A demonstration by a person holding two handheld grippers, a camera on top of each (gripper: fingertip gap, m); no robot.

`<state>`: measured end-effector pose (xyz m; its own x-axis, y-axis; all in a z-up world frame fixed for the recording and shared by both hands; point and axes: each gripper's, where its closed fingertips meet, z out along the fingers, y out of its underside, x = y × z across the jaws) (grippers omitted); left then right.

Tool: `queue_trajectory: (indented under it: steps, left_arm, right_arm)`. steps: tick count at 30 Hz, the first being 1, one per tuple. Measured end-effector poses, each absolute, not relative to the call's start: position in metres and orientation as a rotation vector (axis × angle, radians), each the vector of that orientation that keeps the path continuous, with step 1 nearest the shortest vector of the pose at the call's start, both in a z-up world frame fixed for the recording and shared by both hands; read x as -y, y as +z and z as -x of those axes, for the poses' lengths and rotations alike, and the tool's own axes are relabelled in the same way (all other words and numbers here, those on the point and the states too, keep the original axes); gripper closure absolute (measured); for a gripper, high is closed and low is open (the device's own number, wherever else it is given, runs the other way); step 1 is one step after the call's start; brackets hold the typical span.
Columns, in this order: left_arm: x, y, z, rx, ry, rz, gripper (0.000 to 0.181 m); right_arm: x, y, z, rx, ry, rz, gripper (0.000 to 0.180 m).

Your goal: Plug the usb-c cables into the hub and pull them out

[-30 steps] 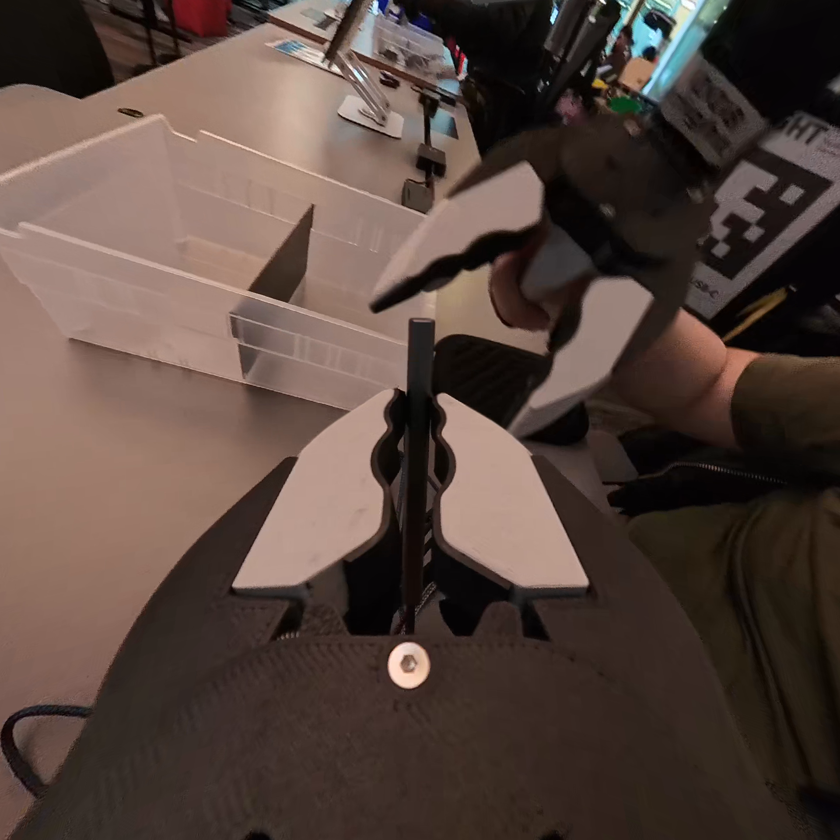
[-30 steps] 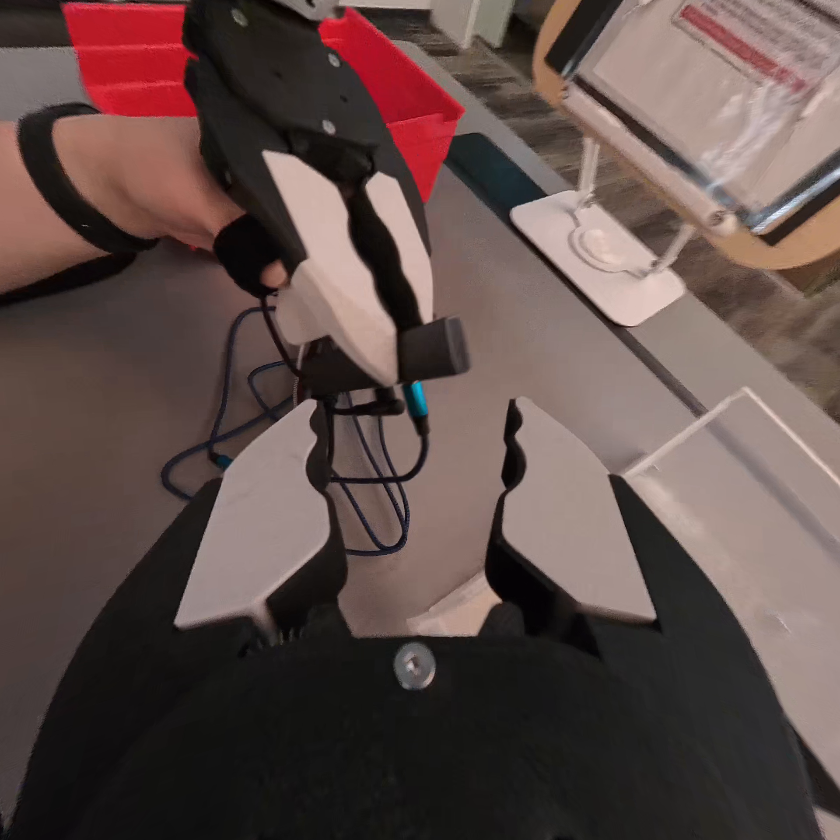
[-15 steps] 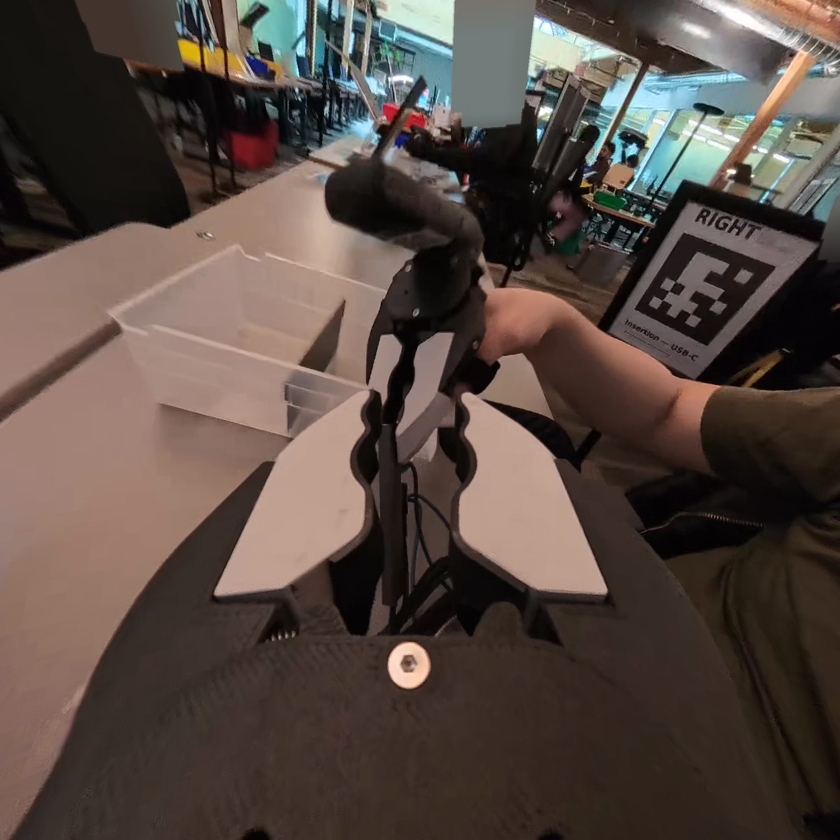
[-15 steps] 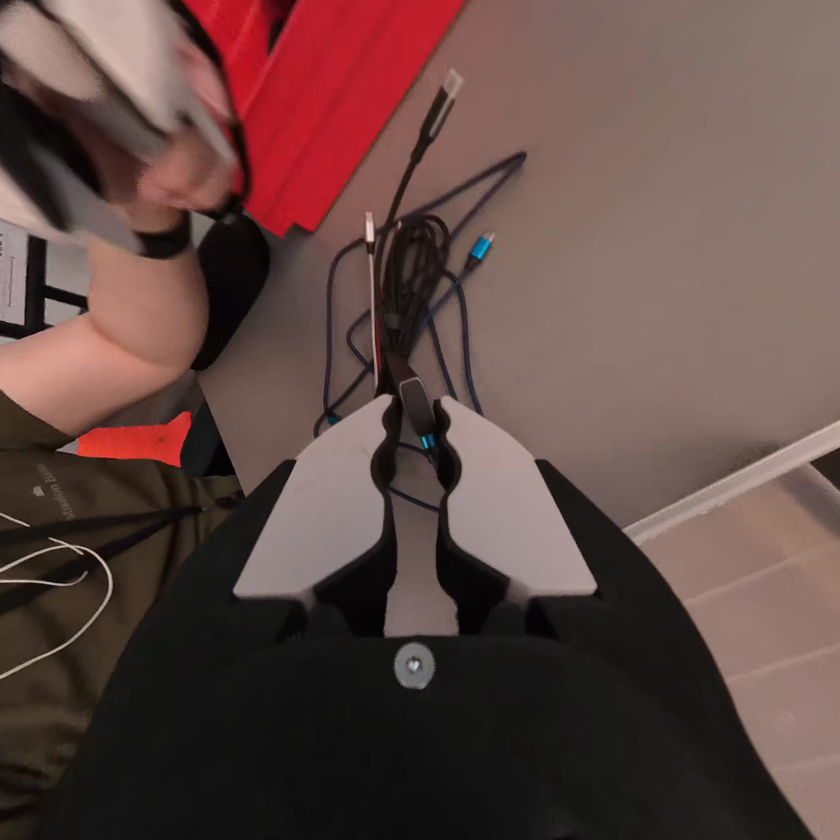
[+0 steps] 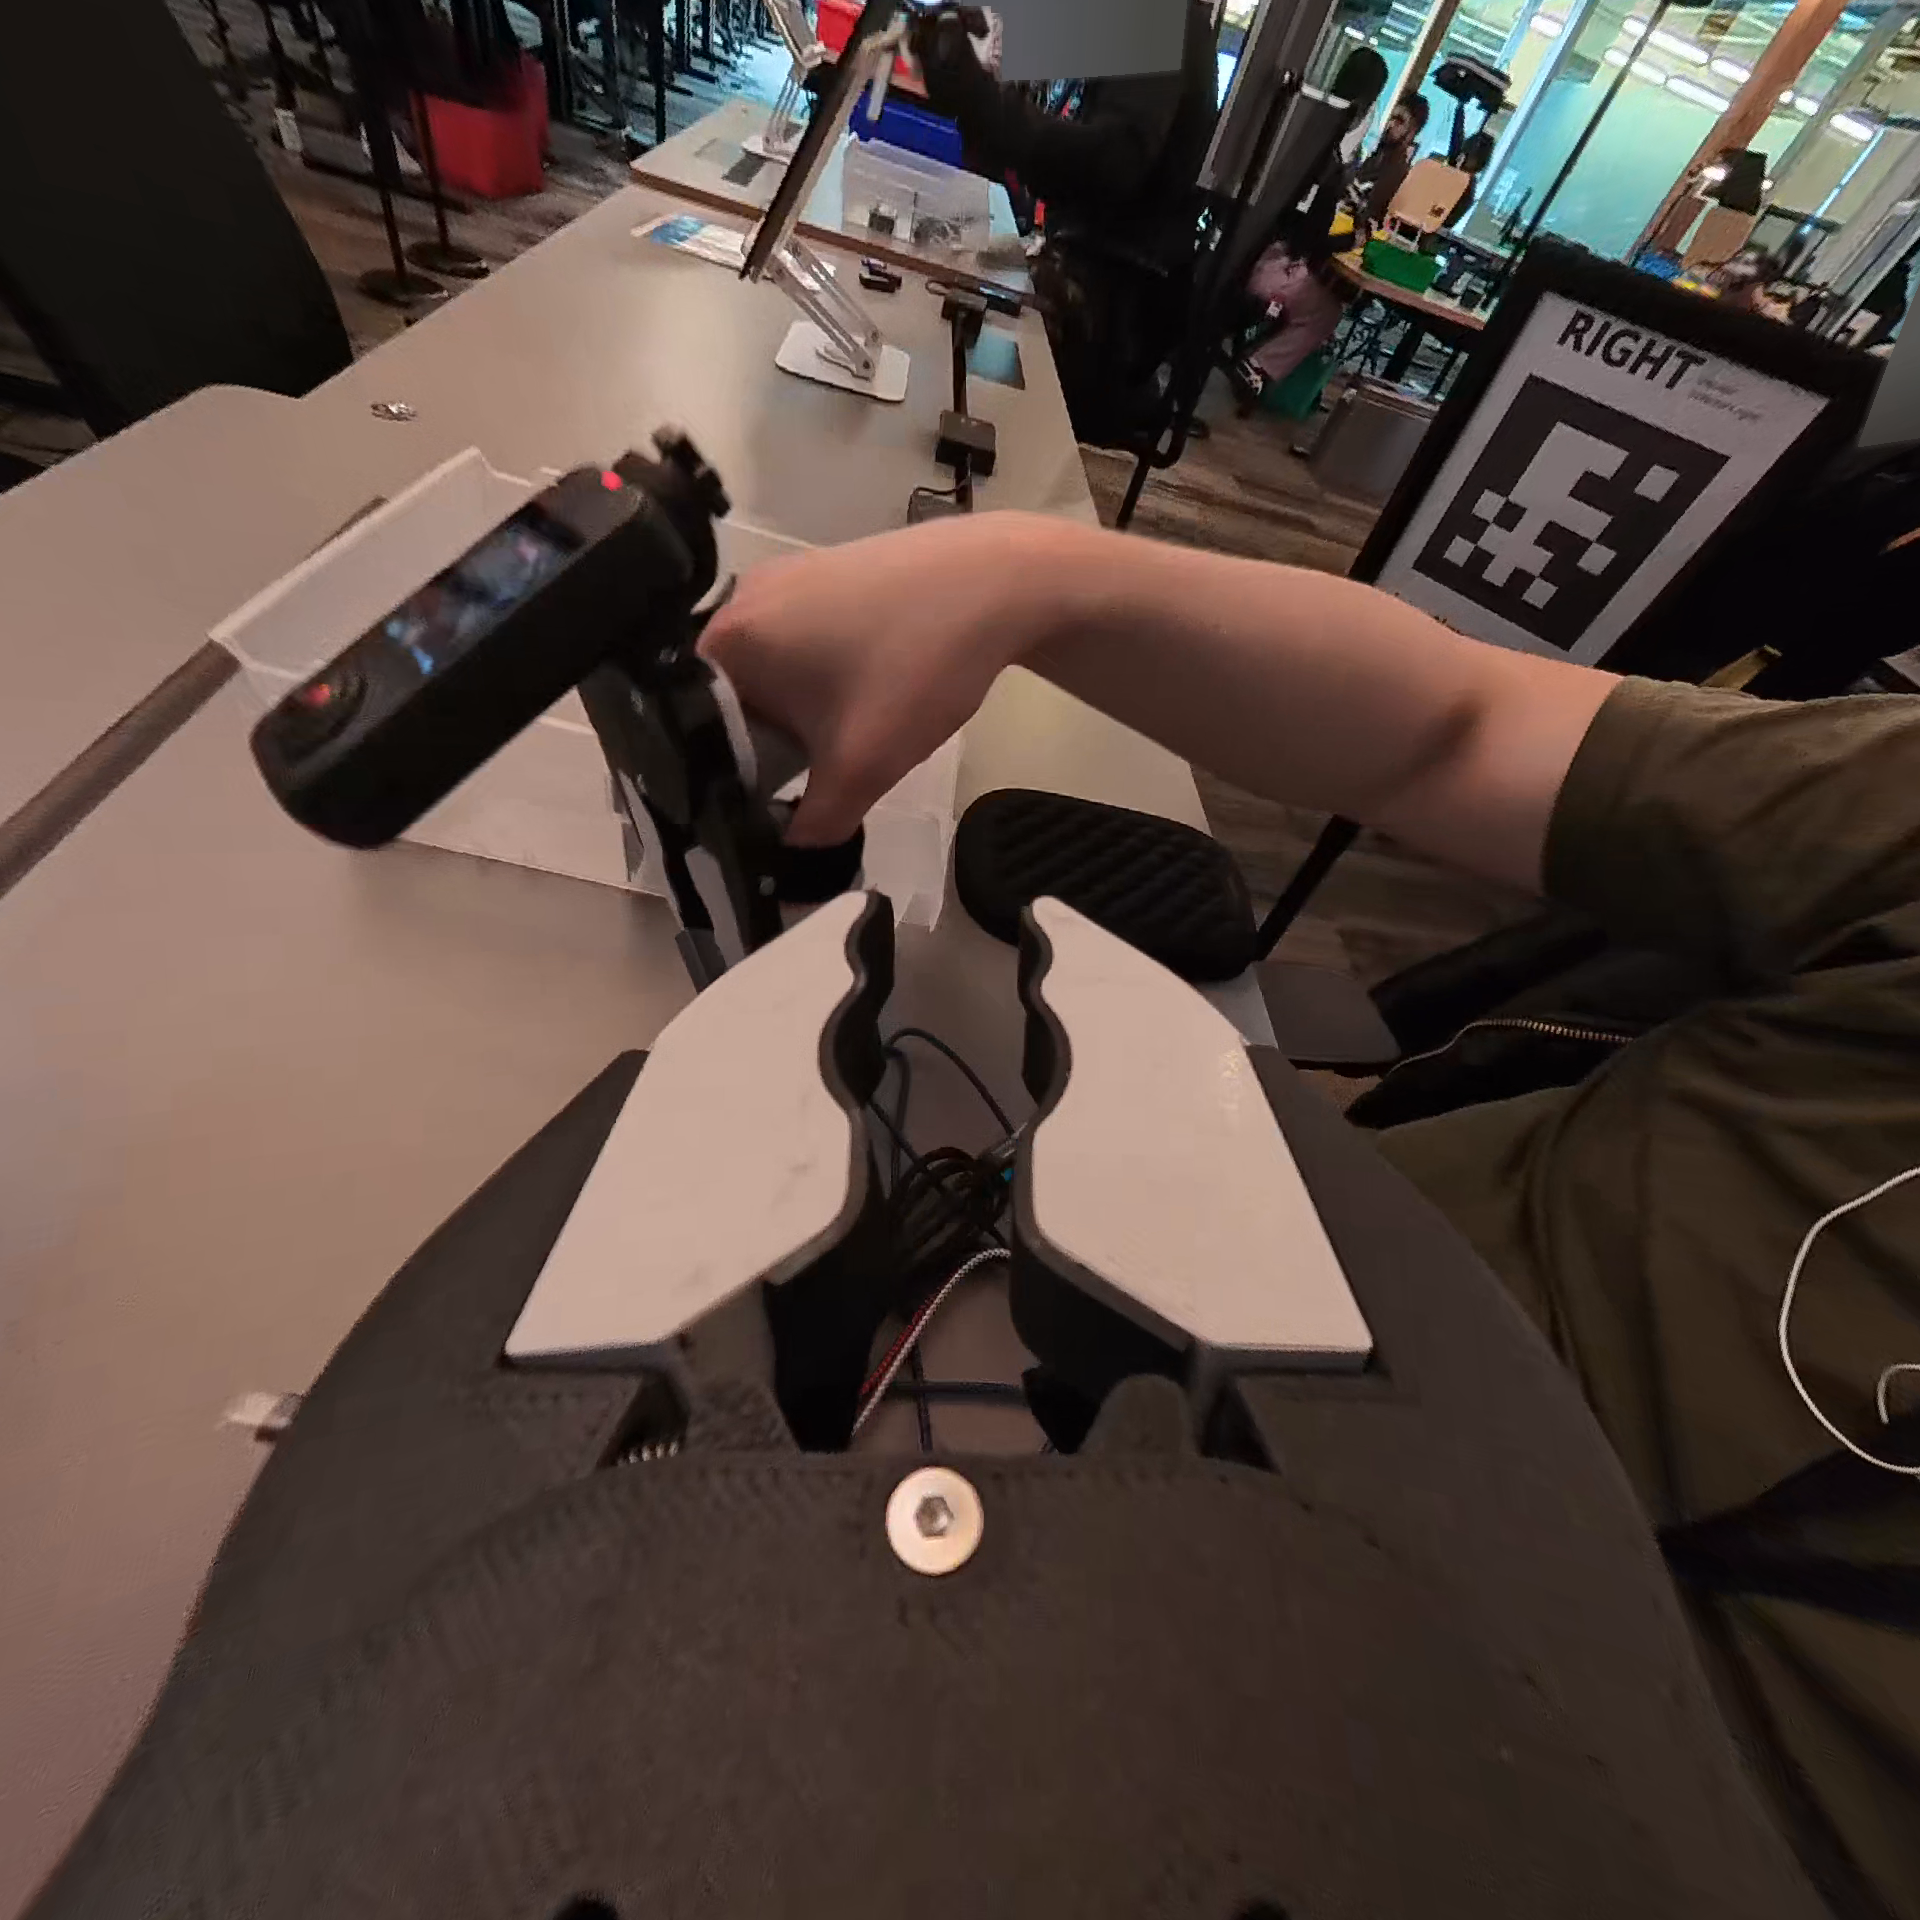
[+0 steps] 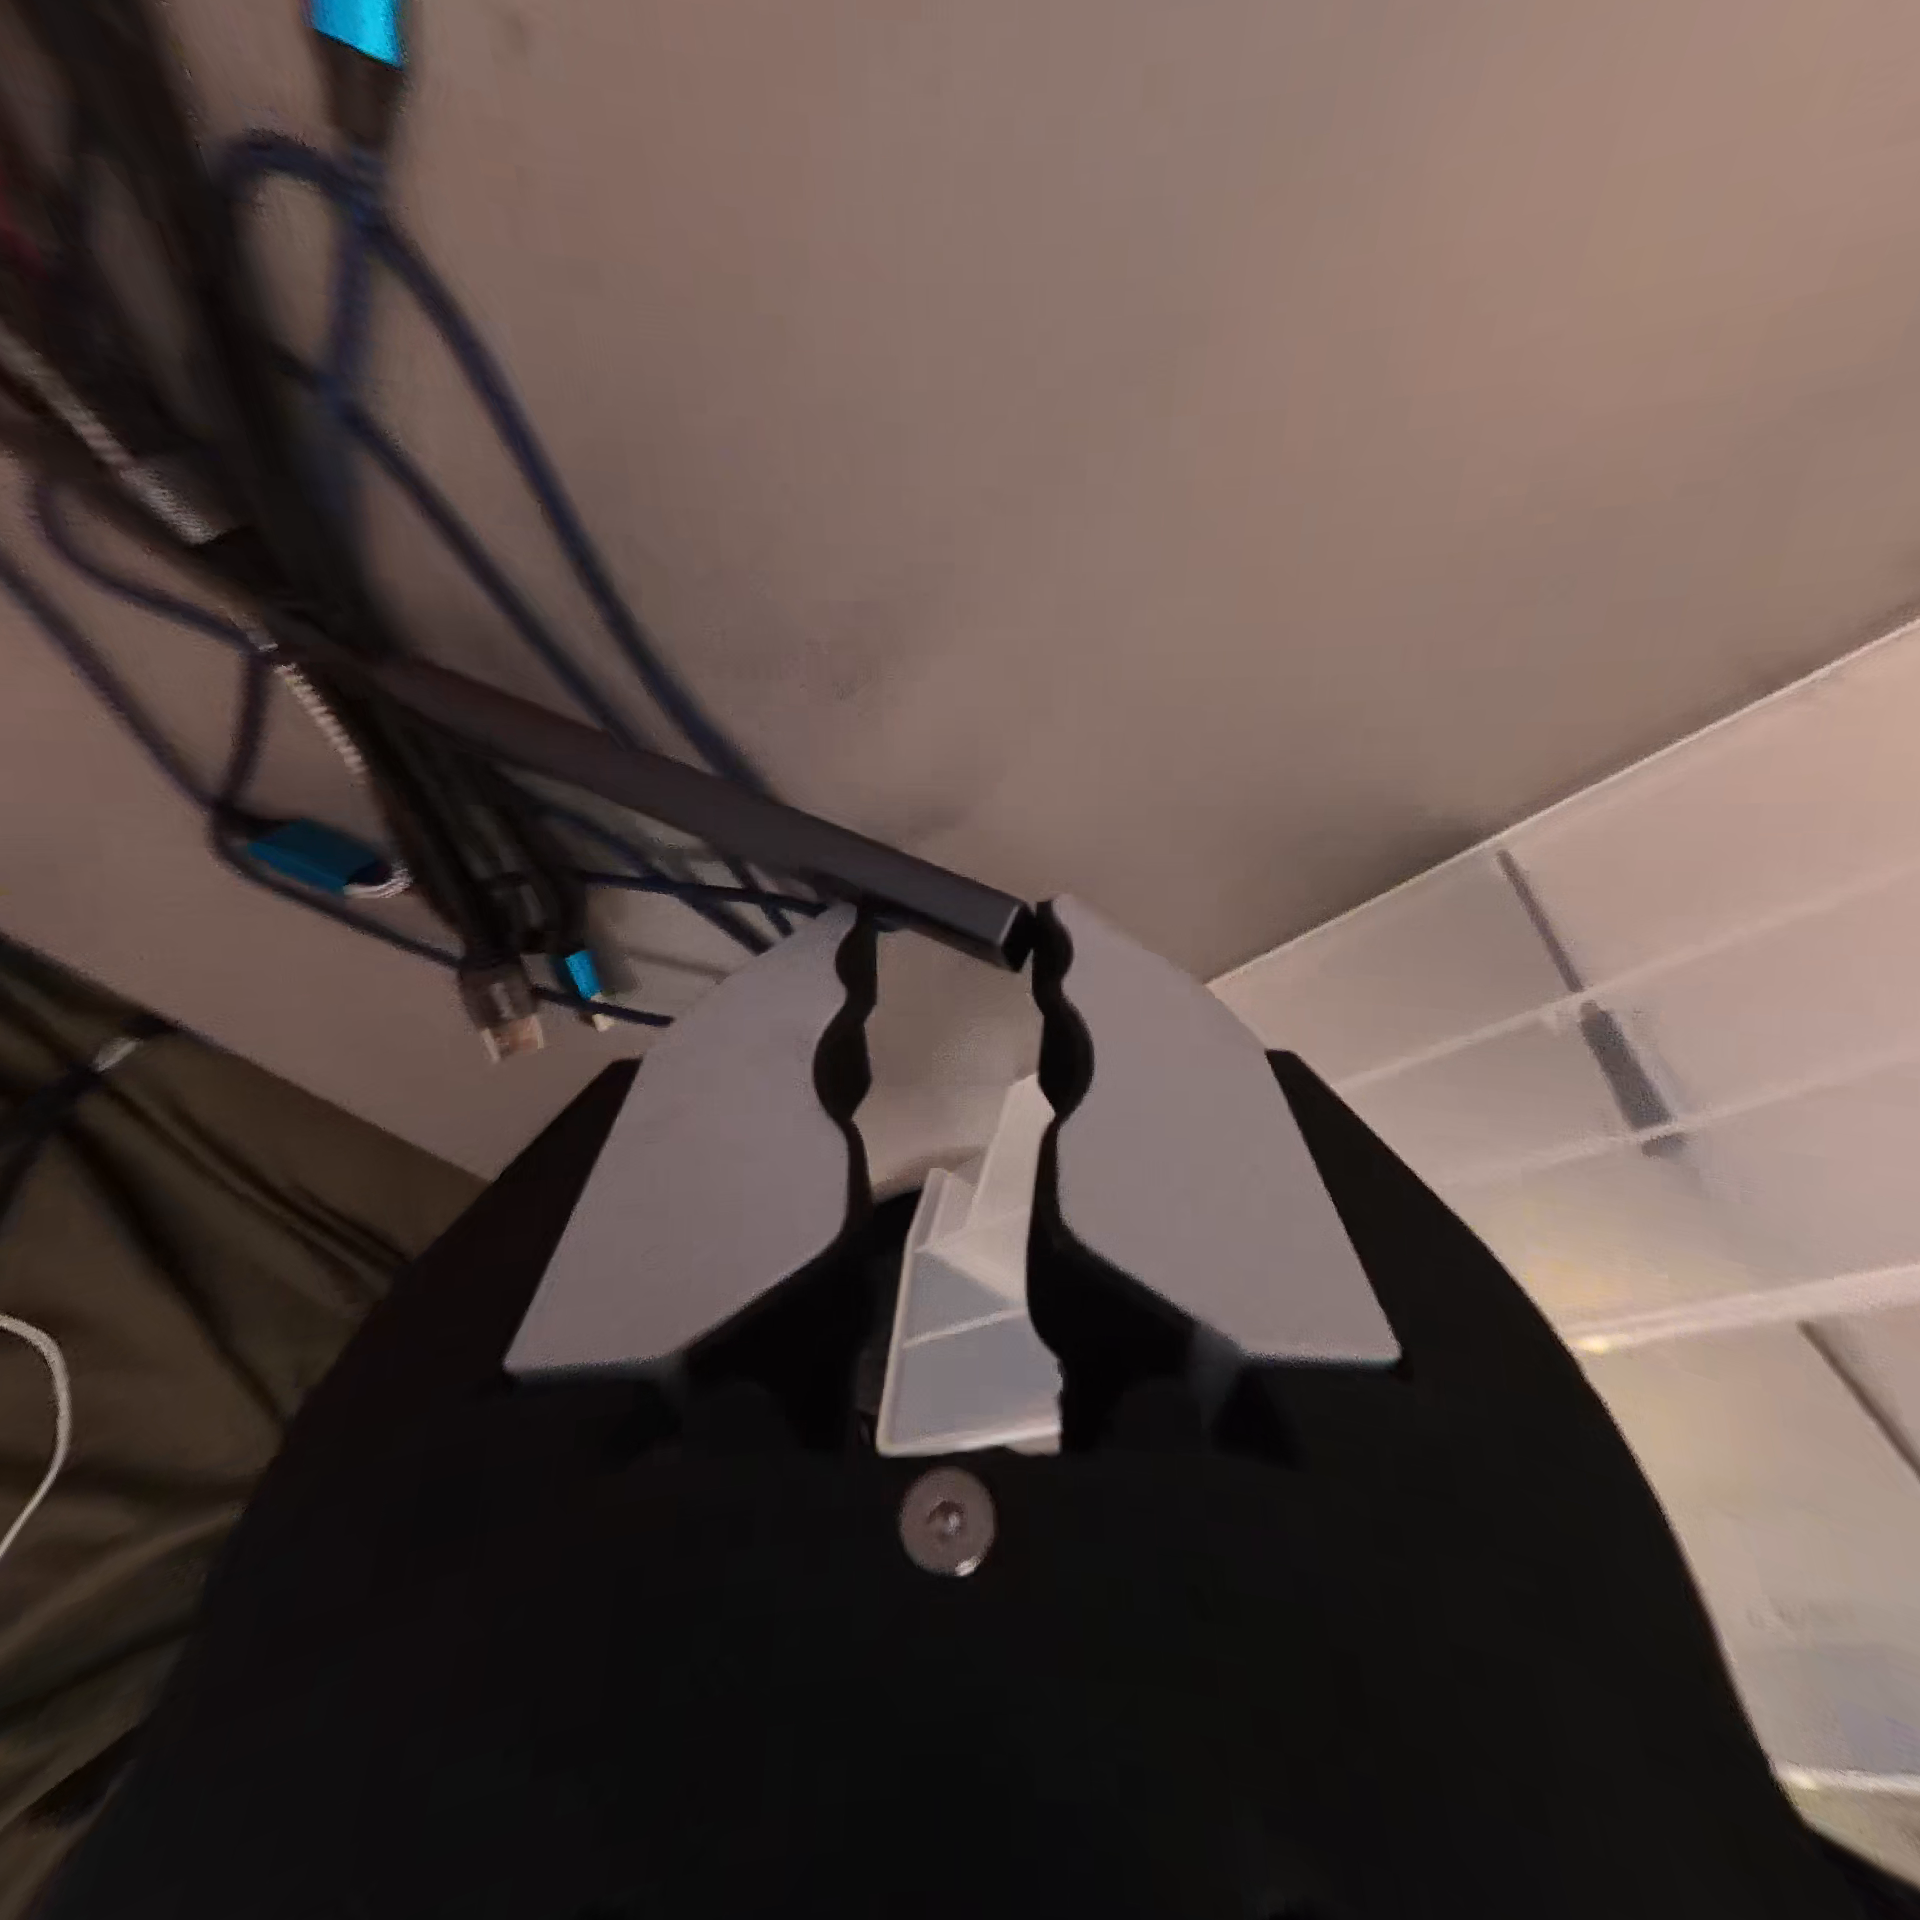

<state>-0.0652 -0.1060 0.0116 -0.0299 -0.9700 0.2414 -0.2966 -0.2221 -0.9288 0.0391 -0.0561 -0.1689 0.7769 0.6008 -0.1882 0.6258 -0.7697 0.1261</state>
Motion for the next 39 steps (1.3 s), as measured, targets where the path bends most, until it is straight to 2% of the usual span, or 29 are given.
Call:
queue_trajectory:
  steps: [10,12,16,17,18,21,23,28,33,39]
  left_arm:
    - [0.106,0.036,0.087,-1.293,-1.299,1.517,0.157]
    - [0.105,0.038,0.090,-1.287,-1.298,1.514,0.157]
    - [0.104,0.047,0.097,-1.259,-1.299,1.495,0.157]
    - [0.104,0.050,0.100,-1.250,-1.299,1.485,0.157]
    - [0.105,0.054,0.103,-1.240,-1.297,1.475,0.157]
    - [0.104,0.064,0.111,-1.207,-1.289,1.447,0.157]
    - [0.105,0.069,0.115,-1.191,-1.291,1.437,0.157]
    - [0.107,0.075,0.122,-1.178,-1.290,1.418,0.156]
    - [0.109,0.077,0.123,-1.175,-1.306,1.405,0.156]
    - [0.109,0.075,0.121,-1.183,-1.307,1.411,0.156]
  right_arm:
    - [0.047,-0.188,-0.045,-1.010,0.078,-2.768,0.145]
    - [0.045,-0.183,-0.044,-1.034,0.075,-2.794,0.140]
    - [0.024,-0.143,-0.024,-1.237,-0.004,-3.049,0.142]
    - [0.021,-0.127,-0.008,-1.372,-0.082,-3.141,0.137]
    - [0.028,-0.110,0.016,-1.553,-0.245,-3.193,0.123]
    - [0.065,-0.085,0.085,-1.888,-0.819,-3.231,0.060]
    - [0.079,-0.112,0.101,-1.872,-0.714,-3.179,0.041]
    - [0.099,-0.182,0.101,-1.753,-0.325,-3.003,0.040]
    - [0.095,-0.210,0.092,-1.706,-0.113,-2.968,0.041]
    - [0.097,-0.216,0.091,-1.615,-0.195,-2.949,0.051]
